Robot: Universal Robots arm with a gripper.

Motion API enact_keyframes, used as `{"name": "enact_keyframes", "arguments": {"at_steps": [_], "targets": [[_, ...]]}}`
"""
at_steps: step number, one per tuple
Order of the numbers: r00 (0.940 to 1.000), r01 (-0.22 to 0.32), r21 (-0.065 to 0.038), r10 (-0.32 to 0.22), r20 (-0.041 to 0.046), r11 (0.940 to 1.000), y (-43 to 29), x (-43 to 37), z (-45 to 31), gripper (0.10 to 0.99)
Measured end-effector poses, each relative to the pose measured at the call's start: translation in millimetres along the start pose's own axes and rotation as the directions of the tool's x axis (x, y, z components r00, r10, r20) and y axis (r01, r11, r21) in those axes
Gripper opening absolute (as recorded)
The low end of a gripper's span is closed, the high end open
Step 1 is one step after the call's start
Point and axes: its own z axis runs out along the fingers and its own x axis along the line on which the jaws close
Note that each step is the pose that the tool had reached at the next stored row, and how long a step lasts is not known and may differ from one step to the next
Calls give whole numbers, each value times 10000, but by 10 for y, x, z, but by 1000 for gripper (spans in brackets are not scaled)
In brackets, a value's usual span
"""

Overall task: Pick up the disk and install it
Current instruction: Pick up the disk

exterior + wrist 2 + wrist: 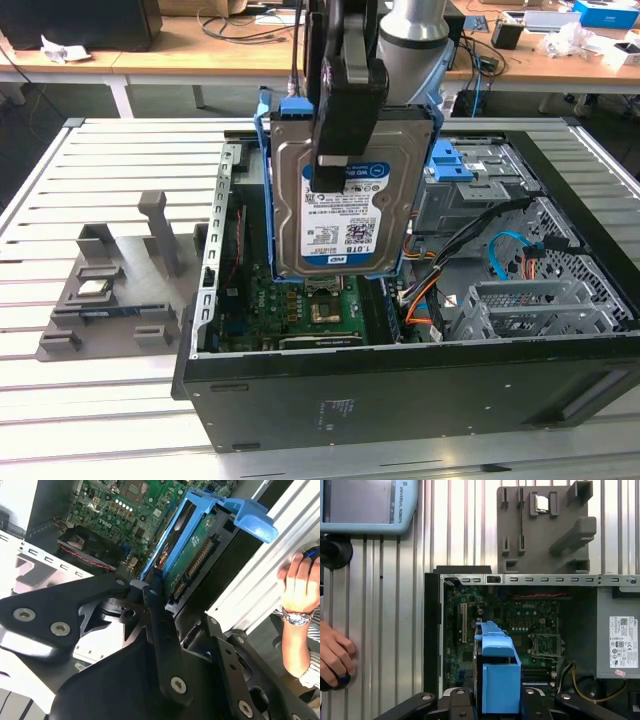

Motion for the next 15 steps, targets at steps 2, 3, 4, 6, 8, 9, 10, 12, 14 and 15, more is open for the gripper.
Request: {"name": "enact_keyframes", "arguments": {"at_steps": [2, 3, 4, 6, 8, 9, 10, 12, 14, 15], "targets": [[10000, 0, 0, 0, -1, 10000, -5, 15, 40, 365], [10000, 0, 0, 0, 0, 10000, -7, 21, 55, 365], [10000, 0, 0, 0, 0, 10000, -8, 26, 69, 365], [10000, 0, 0, 0, 0, 10000, -10, 34, 86, 365], [10000, 0, 0, 0, 0, 10000, -13, 43, 107, 365], [10000, 0, 0, 0, 0, 10000, -14, 47, 116, 365], [10000, 0, 0, 0, 0, 10000, -15, 50, 123, 365], [10000, 0, 0, 0, 0, 10000, -19, 61, 150, 365], [10000, 0, 0, 0, 0, 10000, -22, 70, 169, 365], [10000, 0, 0, 0, 0, 10000, -22, 73, 176, 365]]}}
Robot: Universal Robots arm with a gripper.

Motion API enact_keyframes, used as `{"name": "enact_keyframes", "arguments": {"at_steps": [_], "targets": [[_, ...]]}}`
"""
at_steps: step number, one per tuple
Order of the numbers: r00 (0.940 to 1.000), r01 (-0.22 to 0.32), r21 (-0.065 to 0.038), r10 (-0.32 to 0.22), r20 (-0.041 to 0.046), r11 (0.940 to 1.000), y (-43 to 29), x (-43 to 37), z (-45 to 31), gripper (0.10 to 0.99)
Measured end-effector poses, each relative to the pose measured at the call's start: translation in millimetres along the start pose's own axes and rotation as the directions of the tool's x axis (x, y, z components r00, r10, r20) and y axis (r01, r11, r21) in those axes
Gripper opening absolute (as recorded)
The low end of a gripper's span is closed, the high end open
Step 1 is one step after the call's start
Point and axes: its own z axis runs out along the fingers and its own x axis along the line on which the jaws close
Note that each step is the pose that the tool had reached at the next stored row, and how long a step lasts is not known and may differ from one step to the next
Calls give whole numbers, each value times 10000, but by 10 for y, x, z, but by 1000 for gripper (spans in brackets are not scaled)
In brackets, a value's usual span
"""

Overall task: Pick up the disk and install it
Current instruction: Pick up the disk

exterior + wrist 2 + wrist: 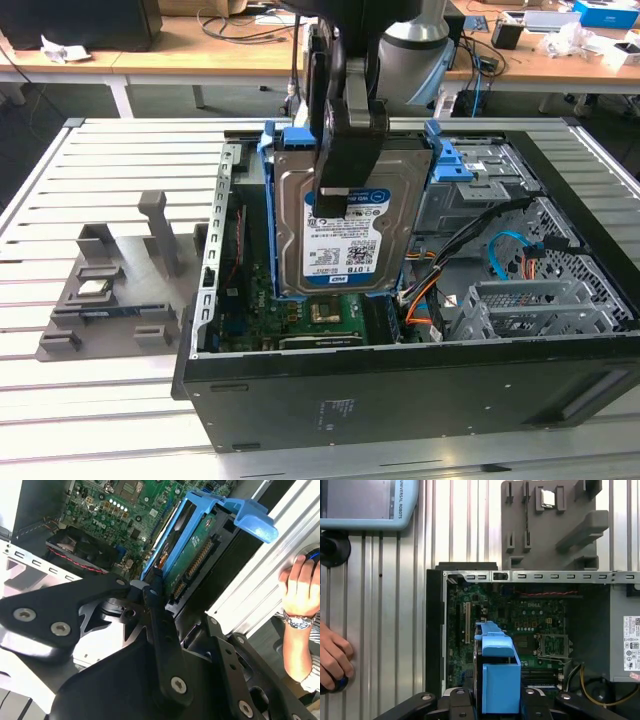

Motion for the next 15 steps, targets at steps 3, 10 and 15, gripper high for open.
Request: {"name": "enact_keyframes", "arguments": {"at_steps": [3, 10, 15], "targets": [[10000, -1, 0, 1, -1, 10000, -2, 9, 20, 365], [10000, 0, 0, 0, -1, 10000, -11, 35, 78, 365], [10000, 0, 0, 0, -1, 10000, -17, 54, 118, 365]]}}
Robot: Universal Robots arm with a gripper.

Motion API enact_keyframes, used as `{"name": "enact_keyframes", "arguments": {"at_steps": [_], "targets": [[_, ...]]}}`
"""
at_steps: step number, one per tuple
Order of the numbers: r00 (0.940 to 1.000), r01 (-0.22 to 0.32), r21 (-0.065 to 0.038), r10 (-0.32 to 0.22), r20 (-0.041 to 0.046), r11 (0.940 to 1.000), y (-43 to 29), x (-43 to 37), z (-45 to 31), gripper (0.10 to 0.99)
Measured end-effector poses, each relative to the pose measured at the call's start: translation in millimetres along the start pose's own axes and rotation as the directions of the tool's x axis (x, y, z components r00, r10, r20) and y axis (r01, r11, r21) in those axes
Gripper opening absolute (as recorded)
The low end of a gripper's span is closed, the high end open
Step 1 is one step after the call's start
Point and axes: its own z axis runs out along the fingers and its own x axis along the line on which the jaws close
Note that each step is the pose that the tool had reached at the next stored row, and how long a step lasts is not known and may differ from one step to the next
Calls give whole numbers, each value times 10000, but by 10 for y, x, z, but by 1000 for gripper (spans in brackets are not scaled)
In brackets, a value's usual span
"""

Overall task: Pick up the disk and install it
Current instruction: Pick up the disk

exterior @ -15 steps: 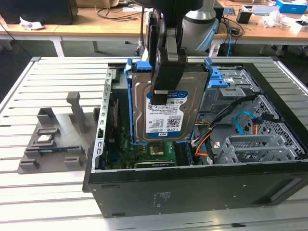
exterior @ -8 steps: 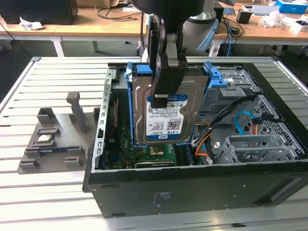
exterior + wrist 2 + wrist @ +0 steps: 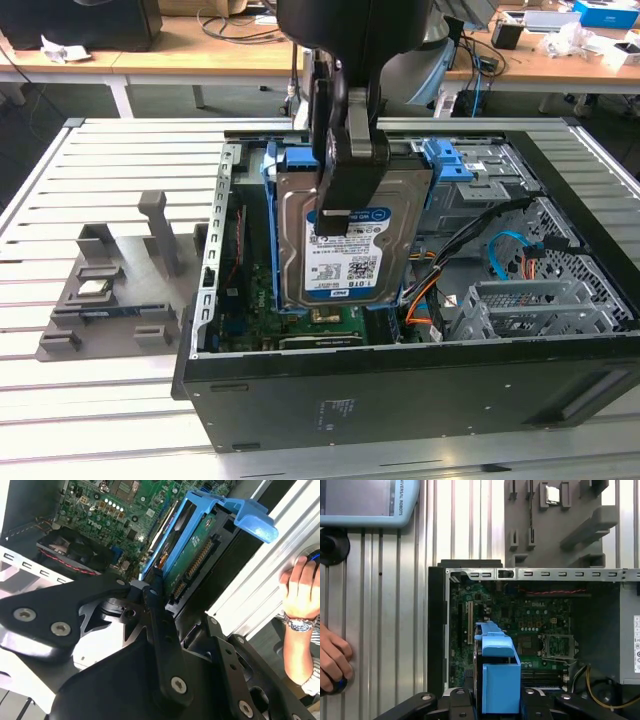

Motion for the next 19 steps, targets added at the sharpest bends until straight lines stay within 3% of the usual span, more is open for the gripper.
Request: {"name": "enact_keyframes", "arguments": {"at_steps": [4, 8, 12, 19], "targets": [[10000, 1, -1, -1, -1, 10000, -10, 16, 19, 365], [10000, 0, -1, 0, -1, 10000, -83, 17, 16, 365], [10000, 0, 0, 0, -2, 10000, -211, 18, 12, 365], [10000, 0, -1, 0, -2, 10000, -515, 20, 1, 365]]}}
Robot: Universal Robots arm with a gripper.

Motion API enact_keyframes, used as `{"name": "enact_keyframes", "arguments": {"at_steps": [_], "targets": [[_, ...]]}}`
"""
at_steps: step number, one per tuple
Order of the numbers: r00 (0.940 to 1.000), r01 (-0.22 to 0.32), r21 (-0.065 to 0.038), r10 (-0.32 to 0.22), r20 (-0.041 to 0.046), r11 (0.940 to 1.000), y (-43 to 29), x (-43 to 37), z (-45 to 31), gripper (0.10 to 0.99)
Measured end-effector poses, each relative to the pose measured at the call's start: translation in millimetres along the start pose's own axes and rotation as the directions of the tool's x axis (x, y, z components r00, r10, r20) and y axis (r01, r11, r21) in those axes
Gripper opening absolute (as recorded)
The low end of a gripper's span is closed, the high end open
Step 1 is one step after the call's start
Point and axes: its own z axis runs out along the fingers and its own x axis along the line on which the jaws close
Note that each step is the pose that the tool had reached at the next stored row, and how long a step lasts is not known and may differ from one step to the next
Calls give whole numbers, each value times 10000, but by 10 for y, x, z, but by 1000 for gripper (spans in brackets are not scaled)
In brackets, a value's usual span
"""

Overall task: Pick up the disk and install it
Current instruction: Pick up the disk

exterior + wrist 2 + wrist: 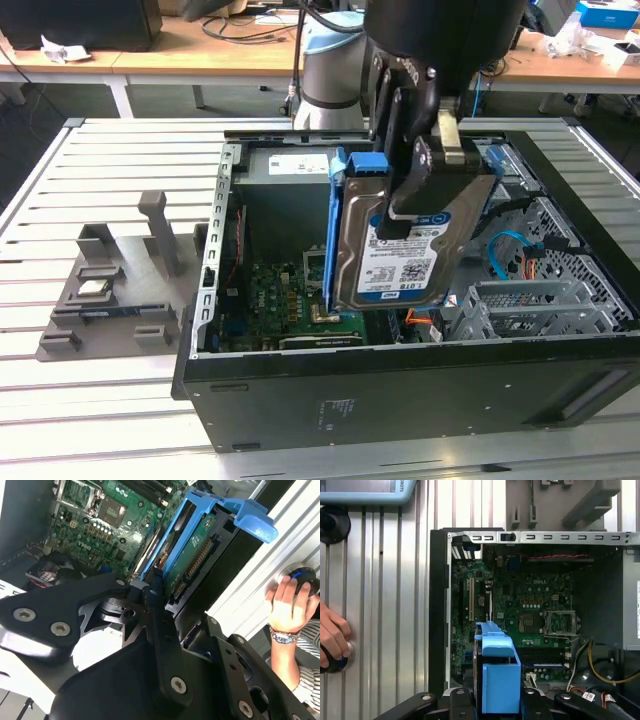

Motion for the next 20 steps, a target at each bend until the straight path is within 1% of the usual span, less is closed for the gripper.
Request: {"name": "enact_keyframes", "arguments": {"at_steps": [1, 10, 12, 20], "targets": [[10000, -1, 0, 1, 0, 10000, -44, 0, -1, 365], [10000, 0, 0, 0, 0, 10000, -325, 2, -12, 365], [10000, -1, 0, 1, 0, 10000, -401, 2, -14, 365], [10000, 1, 0, -1, 0, 10000, -625, 4, -22, 365]]}}
